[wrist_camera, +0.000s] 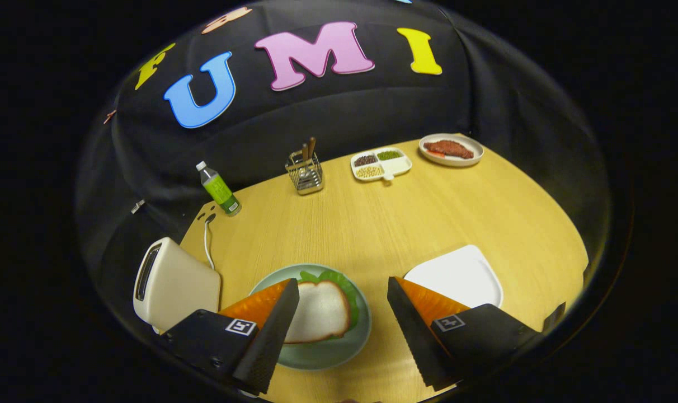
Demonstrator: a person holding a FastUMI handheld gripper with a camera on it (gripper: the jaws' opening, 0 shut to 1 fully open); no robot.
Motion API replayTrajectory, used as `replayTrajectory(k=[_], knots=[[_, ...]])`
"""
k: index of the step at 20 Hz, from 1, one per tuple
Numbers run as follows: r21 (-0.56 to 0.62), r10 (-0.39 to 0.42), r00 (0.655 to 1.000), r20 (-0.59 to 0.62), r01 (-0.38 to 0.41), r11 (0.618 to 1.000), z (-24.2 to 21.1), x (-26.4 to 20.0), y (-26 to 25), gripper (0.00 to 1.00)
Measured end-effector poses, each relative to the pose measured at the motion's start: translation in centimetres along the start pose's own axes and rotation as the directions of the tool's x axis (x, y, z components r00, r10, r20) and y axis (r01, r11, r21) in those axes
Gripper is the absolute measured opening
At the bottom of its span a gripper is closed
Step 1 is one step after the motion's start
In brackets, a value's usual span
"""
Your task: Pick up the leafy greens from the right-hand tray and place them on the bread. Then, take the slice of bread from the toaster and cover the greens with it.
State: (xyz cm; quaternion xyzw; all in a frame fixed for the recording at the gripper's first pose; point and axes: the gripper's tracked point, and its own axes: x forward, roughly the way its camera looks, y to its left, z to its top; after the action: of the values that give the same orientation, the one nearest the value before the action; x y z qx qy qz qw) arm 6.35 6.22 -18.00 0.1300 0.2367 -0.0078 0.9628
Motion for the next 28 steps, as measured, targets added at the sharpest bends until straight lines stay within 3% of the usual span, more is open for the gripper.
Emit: replayTrajectory(k=[4,9,14,23,28], knots=[[-0.094,-0.043,0.977,0.209,0.064,0.994,8.1,-5.5,-1.1,0.99],[-0.177,-0.05,0.899,0.435,0.139,0.974,17.2,-13.3,-1.6,0.98],[-0.238,-0.014,0.824,0.567,0.18,0.955,20.4,-19.3,-3.0,0.96],[-0.284,0.104,0.87,0.483,0.043,0.958,18.1,-19.3,-5.0,0.97],[-0.274,0.137,0.858,0.495,0.005,0.962,19.5,-19.3,-5.1,0.97]])
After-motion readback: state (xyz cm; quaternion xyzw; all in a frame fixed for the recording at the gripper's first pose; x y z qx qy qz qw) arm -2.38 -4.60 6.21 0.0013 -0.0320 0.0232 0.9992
